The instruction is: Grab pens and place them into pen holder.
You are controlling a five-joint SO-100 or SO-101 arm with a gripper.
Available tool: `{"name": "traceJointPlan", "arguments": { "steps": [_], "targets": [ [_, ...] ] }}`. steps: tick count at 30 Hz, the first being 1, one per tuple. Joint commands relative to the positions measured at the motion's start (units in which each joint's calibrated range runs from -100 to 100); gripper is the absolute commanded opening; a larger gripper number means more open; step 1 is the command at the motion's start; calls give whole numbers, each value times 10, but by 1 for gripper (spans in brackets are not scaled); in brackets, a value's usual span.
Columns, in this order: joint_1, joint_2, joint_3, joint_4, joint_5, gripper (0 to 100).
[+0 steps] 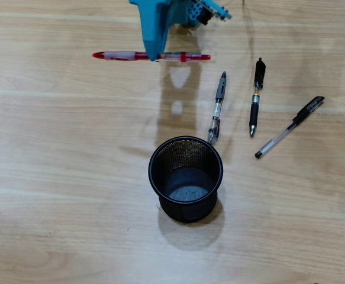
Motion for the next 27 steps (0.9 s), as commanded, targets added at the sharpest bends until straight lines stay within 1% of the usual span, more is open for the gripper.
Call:
{"name": "traceJointPlan", "arguments": {
  "steps": [1,8,13,21,24,27],
  "targets": [
    [-22,-18,-16,-131,-88,2],
    [-33,1,-7,-311,-182,2],
    [-35,71,-9,-427,-243,2],
    [-56,193,-7,-604,-360,2],
    [-67,232,-7,-654,-408,2],
    [-69,266,-7,-667,-422,2]
  ]
}}
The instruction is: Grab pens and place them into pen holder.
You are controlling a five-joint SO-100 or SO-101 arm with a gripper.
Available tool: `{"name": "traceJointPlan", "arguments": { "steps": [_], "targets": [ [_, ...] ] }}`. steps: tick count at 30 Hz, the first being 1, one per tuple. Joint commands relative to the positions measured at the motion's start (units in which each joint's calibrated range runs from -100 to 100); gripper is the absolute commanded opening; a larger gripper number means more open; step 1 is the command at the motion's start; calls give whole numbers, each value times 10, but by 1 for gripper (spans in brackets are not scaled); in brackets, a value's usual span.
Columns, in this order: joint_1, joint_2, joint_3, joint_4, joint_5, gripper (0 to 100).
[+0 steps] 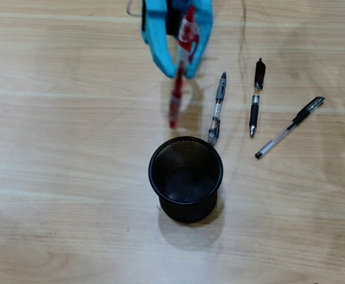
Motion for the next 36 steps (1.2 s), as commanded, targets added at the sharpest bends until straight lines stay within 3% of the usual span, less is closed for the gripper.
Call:
{"name": "traceJointPlan", "arguments": {
  "steps": [1,24,29,36],
  "targets": [
    [-4,36,-7,-31,-21,2],
    [-17,105,66,-32,-45,3],
    [-20,103,61,-32,-42,10],
    [-24,97,58,-32,-26,11]
  ]
}}
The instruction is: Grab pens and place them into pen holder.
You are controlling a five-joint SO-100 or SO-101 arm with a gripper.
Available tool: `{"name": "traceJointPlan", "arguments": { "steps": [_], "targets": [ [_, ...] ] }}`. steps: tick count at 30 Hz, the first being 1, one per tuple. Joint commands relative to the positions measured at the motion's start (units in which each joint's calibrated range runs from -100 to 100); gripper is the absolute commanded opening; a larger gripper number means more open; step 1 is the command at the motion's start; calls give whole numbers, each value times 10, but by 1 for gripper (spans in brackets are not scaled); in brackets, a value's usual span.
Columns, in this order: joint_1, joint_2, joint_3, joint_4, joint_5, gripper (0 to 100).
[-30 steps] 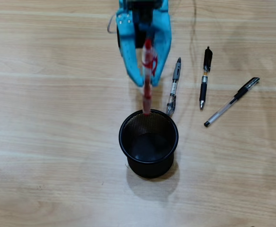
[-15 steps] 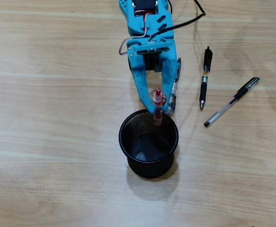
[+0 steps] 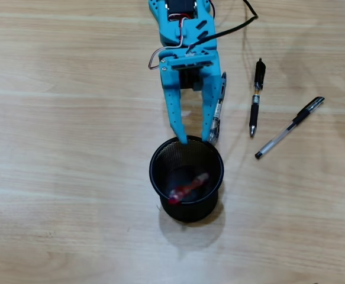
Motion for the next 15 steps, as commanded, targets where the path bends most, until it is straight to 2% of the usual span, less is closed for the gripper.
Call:
{"name": "traceJointPlan", "arguments": {
  "steps": [1,8,10,12,15],
  "targets": [
    [-8,-17,-12,-11,7,11],
    [-12,-95,1,-2,84,10],
    [-19,-124,13,14,92,6],
    [-24,-154,17,58,93,1],
    [-36,-194,11,163,93,2]
  ]
}}
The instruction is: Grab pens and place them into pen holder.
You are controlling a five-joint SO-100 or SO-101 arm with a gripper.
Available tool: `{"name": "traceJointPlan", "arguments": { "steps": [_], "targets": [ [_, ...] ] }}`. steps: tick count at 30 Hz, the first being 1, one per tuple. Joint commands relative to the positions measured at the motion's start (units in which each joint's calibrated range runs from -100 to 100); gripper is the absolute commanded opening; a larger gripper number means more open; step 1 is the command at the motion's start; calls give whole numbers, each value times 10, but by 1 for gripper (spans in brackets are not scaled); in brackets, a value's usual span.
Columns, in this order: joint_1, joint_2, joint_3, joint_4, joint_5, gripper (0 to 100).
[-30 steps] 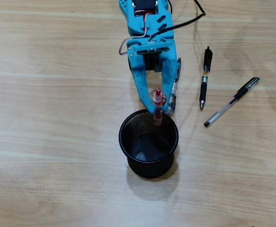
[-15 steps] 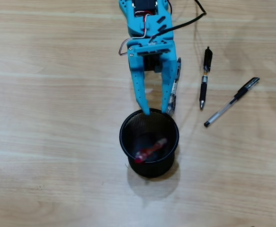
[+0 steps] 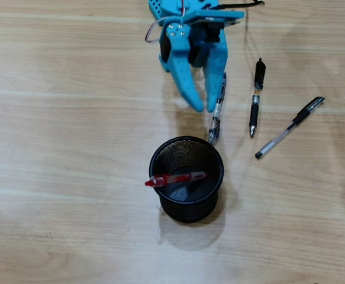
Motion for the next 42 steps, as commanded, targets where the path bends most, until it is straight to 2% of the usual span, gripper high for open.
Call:
{"name": "traceJointPlan", "arguments": {
  "steps": [1,5,12,25,28,33,42],
  "targets": [
    [-16,-77,-14,136,2,2],
    [-35,-128,-40,292,-3,2],
    [-62,-149,-134,559,-81,2],
    [-107,48,-459,963,-198,2],
    [-116,79,-486,1000,-221,2],
    [-129,108,-482,1002,-235,2],
    [-153,159,-390,975,-260,2]
  ]
}}
